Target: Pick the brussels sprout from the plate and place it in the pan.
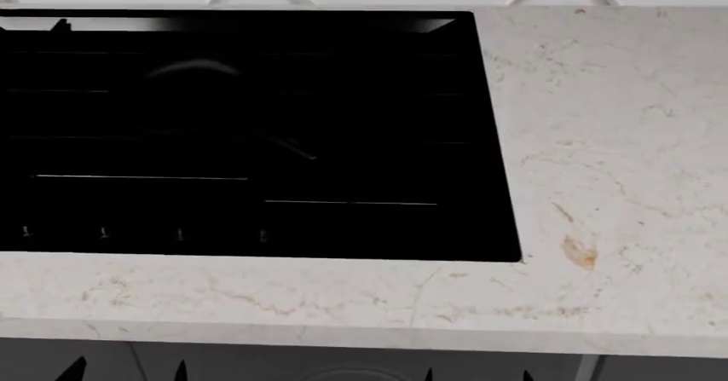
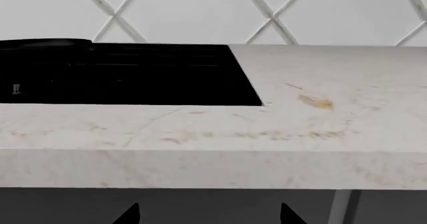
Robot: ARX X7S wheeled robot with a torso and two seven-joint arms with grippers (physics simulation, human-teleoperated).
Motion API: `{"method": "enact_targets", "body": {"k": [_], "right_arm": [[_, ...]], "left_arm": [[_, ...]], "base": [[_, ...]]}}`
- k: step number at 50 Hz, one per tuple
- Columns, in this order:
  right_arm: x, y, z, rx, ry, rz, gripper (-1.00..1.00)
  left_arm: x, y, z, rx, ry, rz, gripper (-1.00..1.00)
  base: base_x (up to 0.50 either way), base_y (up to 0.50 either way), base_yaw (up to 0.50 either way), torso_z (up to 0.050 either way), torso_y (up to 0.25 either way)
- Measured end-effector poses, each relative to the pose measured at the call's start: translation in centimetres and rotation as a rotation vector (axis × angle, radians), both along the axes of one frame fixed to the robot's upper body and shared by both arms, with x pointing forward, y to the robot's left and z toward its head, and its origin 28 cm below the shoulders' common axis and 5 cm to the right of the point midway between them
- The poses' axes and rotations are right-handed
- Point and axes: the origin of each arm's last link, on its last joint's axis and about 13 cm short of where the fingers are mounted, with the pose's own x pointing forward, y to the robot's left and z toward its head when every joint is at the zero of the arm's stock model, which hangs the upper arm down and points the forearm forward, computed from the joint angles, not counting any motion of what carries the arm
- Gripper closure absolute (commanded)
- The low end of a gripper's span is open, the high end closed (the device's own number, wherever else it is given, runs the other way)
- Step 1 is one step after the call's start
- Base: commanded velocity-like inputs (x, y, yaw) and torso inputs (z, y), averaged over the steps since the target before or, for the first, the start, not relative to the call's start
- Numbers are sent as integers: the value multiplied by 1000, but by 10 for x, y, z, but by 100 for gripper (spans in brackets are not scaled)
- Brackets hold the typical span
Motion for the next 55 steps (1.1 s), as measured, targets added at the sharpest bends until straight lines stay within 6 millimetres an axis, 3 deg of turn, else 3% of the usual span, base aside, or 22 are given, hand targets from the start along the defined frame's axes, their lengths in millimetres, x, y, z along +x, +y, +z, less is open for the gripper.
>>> {"method": "enact_targets", "body": {"k": [28, 33, 41, 46, 55], "right_arm": [[2, -2, 7, -2, -8, 6, -100], [6, -12, 35, 1, -42, 4, -100], [11, -39, 108, 39, -111, -8, -100], [7, -47, 139, 28, -153, 2, -100], [-4, -52, 165, -28, -203, 16, -100]], "left_arm": [[-1, 4, 6, -4, 9, 6, -100], [-2, 17, 34, 0, -21, 36, -100], [-5, 46, 111, -38, -89, 84, -100], [-12, 54, 151, -12, -156, 76, -100], [-27, 58, 173, 57, -178, 51, -100]], "base": [[0, 0, 0, 41, 0], [0, 0, 0, 0, 0], [0, 0, 0, 0, 0], [0, 100, 0, 0, 0], [0, 500, 0, 0, 0]]}}
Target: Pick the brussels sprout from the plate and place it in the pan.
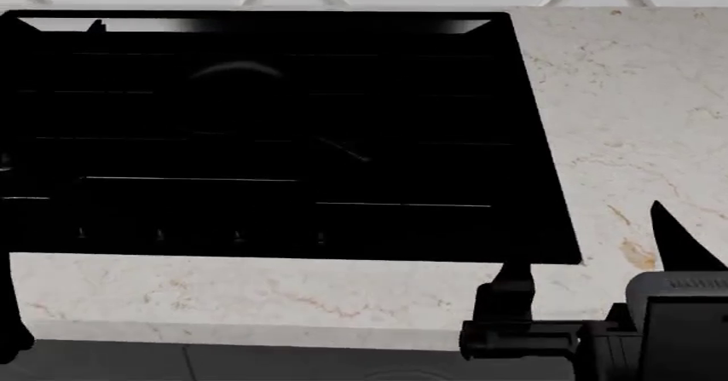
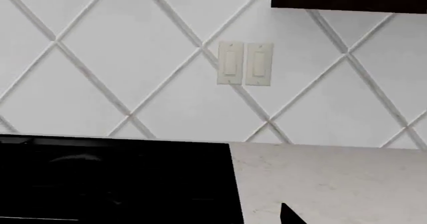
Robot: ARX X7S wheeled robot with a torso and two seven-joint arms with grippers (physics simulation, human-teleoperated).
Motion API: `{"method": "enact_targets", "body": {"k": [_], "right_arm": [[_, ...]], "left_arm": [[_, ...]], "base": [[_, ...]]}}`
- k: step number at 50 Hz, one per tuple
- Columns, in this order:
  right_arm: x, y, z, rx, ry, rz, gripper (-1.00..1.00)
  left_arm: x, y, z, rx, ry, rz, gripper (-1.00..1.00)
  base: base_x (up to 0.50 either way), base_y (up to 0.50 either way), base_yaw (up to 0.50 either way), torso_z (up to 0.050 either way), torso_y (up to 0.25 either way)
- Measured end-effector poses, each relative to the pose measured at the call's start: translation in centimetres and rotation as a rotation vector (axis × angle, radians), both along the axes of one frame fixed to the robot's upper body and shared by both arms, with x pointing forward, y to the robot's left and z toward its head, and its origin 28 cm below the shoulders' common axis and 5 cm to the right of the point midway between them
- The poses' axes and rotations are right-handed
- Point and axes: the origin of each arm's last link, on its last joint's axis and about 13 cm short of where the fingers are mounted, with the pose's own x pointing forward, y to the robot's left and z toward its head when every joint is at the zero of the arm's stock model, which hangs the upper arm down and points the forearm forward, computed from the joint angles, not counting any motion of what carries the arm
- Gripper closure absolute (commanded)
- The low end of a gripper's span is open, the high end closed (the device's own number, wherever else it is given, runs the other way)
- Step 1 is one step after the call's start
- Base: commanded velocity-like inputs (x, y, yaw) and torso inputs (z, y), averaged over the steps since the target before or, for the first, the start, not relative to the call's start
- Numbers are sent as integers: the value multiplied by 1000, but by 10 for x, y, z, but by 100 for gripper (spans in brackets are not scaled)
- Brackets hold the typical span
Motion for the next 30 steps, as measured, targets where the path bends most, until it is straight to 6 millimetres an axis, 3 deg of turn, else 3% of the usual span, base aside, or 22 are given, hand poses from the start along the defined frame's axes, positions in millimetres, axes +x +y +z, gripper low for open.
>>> {"method": "enact_targets", "body": {"k": [30], "right_arm": [[-8, -2, 4, -43, -1, 23, -100]], "left_arm": [[-9, -3, -2, 50, 50, -19, -100]], "base": [[0, 500, 0, 0, 0]]}}
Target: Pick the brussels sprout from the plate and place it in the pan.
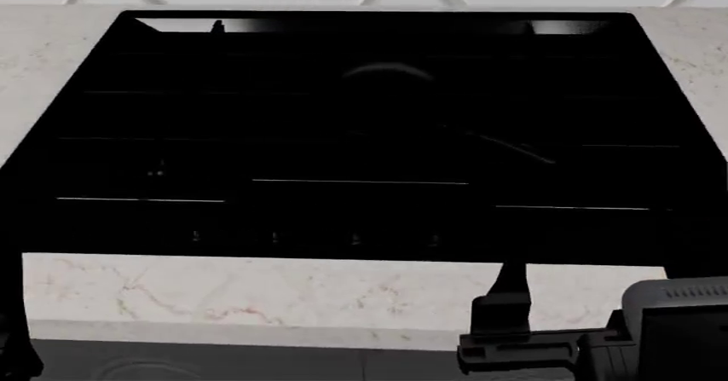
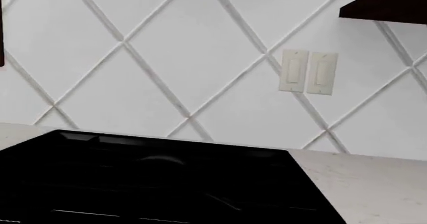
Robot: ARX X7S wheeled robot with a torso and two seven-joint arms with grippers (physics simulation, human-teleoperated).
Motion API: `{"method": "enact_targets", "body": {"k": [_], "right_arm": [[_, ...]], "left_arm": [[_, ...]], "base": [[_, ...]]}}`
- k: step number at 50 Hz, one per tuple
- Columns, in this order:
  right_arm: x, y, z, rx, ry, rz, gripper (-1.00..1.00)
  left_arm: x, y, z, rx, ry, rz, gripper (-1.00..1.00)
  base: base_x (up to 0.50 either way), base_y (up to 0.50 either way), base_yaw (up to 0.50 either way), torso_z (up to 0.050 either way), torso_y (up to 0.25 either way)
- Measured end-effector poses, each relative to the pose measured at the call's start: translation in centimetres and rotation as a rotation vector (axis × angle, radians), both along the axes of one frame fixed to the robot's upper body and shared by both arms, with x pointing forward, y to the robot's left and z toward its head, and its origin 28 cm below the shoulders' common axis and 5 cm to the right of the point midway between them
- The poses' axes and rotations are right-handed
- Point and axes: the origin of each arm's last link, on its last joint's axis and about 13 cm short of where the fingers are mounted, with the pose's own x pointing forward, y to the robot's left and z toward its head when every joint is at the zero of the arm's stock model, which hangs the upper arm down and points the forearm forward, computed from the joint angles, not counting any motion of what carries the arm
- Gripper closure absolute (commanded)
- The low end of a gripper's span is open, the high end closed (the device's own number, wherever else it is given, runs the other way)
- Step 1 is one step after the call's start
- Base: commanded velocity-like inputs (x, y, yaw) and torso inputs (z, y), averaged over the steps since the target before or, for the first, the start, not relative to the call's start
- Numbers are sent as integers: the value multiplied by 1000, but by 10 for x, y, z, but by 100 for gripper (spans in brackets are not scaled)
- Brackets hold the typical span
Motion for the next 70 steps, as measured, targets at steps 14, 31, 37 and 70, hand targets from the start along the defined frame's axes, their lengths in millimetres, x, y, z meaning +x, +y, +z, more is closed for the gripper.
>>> {"method": "enact_targets", "body": {"k": [14, 31, 37, 70], "right_arm": [[0, -1, 2, 6, 11, 1, -100], [0, -1, -1, 5, 15, -12, -100], [-1, -1, -1, 4, 17, -14, -100], [-2, 0, -3, -2, 24, -13, -100]], "left_arm": [[1, -2, 1, -2, 0, -11, -100], [0, 0, 0, -16, 4, -22, -100], [0, 0, 0, -16, 7, -23, -100], [-1, -1, -1, -19, 14, -29, -100]], "base": [[0, 500, 0, 0, 0], [0, 500, 0, 0, 0], [0, 500, 0, 0, 0], [0, 500, 0, 0, 0]]}}
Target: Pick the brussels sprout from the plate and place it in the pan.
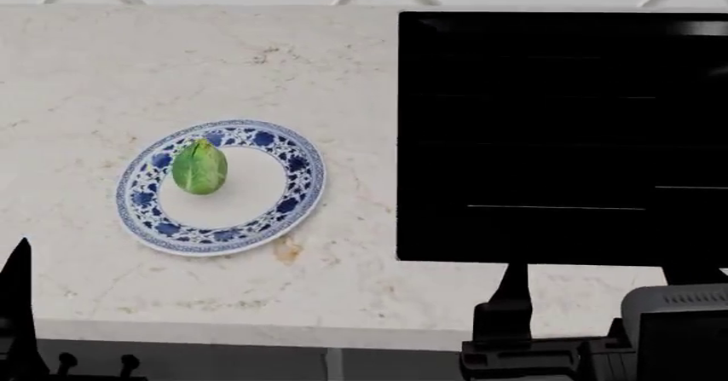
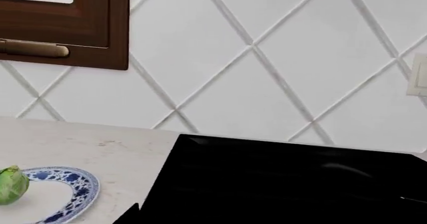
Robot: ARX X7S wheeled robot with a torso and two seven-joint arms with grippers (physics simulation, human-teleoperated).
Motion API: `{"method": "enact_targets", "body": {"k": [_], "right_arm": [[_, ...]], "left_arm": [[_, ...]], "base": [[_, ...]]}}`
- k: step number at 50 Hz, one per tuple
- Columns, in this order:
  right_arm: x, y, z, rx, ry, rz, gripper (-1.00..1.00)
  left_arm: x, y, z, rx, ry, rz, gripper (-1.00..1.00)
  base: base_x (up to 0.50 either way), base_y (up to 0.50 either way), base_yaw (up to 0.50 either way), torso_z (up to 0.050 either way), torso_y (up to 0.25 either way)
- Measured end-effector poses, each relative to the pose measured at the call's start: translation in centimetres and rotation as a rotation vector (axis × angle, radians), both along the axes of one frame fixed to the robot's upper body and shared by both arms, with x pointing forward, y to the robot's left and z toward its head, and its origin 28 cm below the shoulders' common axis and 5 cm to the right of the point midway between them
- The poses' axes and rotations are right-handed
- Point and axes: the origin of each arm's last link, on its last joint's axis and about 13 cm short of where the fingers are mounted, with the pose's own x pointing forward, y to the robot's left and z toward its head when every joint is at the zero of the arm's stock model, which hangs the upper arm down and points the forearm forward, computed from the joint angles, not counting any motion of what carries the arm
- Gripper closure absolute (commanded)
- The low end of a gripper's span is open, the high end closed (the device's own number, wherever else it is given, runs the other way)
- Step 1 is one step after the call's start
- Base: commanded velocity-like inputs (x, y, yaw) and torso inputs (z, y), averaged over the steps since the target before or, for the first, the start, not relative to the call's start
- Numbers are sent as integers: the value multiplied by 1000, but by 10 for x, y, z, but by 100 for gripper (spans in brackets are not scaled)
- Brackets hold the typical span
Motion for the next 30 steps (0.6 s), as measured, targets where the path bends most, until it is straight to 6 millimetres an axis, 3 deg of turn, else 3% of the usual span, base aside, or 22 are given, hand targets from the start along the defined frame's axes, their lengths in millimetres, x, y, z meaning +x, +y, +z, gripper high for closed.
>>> {"method": "enact_targets", "body": {"k": [30], "right_arm": [[-1, 0, -1, -22, -6, 7, -100]], "left_arm": [[0, -2, -2, -7, 4, -1, -100]], "base": [[-1, 500, 0, 0, 0]]}}
